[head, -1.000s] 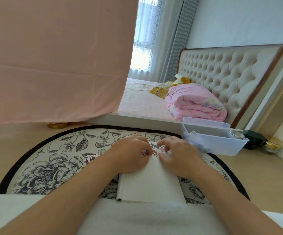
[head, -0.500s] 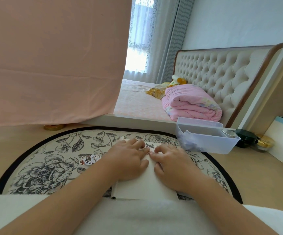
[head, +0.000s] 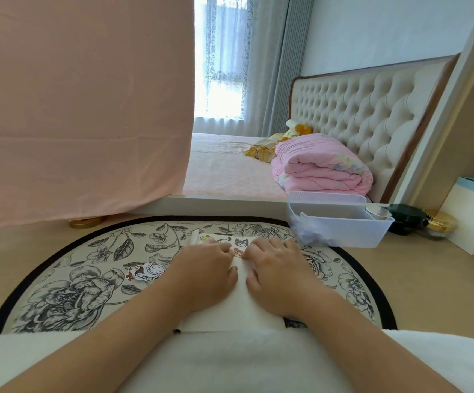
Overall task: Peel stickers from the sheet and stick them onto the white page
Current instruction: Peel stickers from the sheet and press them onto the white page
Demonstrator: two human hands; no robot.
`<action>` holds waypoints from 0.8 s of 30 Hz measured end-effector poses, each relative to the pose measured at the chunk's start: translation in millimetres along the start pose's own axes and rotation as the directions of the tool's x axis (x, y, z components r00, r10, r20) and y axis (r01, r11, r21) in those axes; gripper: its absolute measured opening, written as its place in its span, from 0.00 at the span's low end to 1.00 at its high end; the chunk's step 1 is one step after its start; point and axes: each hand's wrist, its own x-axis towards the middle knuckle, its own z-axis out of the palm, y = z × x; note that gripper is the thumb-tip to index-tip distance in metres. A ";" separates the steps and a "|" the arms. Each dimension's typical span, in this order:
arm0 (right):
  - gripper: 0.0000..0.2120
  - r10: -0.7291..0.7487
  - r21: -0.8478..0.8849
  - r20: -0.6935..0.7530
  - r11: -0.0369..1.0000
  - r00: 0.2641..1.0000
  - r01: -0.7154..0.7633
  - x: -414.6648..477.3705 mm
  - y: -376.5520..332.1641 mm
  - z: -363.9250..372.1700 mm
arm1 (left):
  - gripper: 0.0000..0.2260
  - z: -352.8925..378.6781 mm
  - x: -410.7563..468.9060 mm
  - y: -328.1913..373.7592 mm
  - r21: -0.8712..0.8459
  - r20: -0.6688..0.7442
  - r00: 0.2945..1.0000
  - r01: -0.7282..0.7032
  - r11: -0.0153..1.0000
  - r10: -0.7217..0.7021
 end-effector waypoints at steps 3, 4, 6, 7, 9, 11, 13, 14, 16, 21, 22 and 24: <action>0.33 0.004 0.070 0.049 0.998 0.999 -0.007 9.4 0.2 -0.9 | 0.26 4.6 -4.4 -8.2 -0.156 0.003 1.000 0.007 0.988 -0.006; 0.33 -0.001 0.079 0.070 0.997 0.998 -0.005 12.6 0.0 -1.5 | 0.26 4.7 -5.2 -9.7 -0.197 0.013 1.000 0.008 0.980 -0.005; 0.34 -0.008 0.073 0.084 0.997 0.996 0.002 16.9 -1.3 -1.7 | 0.23 4.2 -6.1 -11.4 -0.233 0.032 0.999 0.015 0.972 -0.008; 0.34 -0.013 0.069 0.083 0.998 0.996 0.007 17.6 -1.6 -1.2 | 0.23 3.9 -6.3 -11.4 -0.230 0.039 0.999 0.017 0.973 -0.008; 0.33 -0.023 0.057 0.085 0.998 0.996 0.018 16.9 -0.8 0.5 | 0.25 4.3 -7.6 -10.8 -0.218 0.064 0.998 0.032 0.975 -0.019; 0.29 -0.030 0.040 0.080 0.999 0.996 0.027 13.5 1.5 1.1 | 0.32 4.4 -9.6 -9.0 -0.221 0.081 0.996 0.058 0.974 -0.041; 0.26 -0.040 0.031 0.062 0.999 0.997 0.038 9.3 3.7 0.5 | 0.37 5.1 -10.1 -8.3 -0.231 0.073 0.996 0.070 0.970 -0.054; 0.25 -0.046 0.024 0.055 0.999 0.997 0.044 6.8 4.4 0.0 | 0.37 5.6 -9.7 -8.2 -0.229 0.074 0.996 0.074 0.971 -0.059; 0.27 -0.056 0.010 0.042 0.998 0.998 0.055 1.4 4.7 -1.0 | 0.39 5.1 -9.6 -7.9 -0.220 0.070 0.996 0.067 0.973 -0.053; 0.33 -0.115 0.059 -0.009 0.992 0.993 0.116 -5.0 2.2 0.0 | 0.32 0.4 -13.4 -10.7 -0.252 -0.022 0.999 -0.039 0.967 0.034; 0.34 -0.126 0.080 -0.004 0.989 0.992 0.125 -5.3 1.5 0.6 | 0.31 -0.4 -14.2 -11.4 -0.254 -0.033 0.998 -0.057 0.965 0.050; 0.33 -0.128 0.112 0.001 0.986 0.992 0.127 -5.9 1.0 1.0 | 0.31 -1.0 -15.1 -12.0 -0.249 -0.027 0.998 -0.067 0.966 0.062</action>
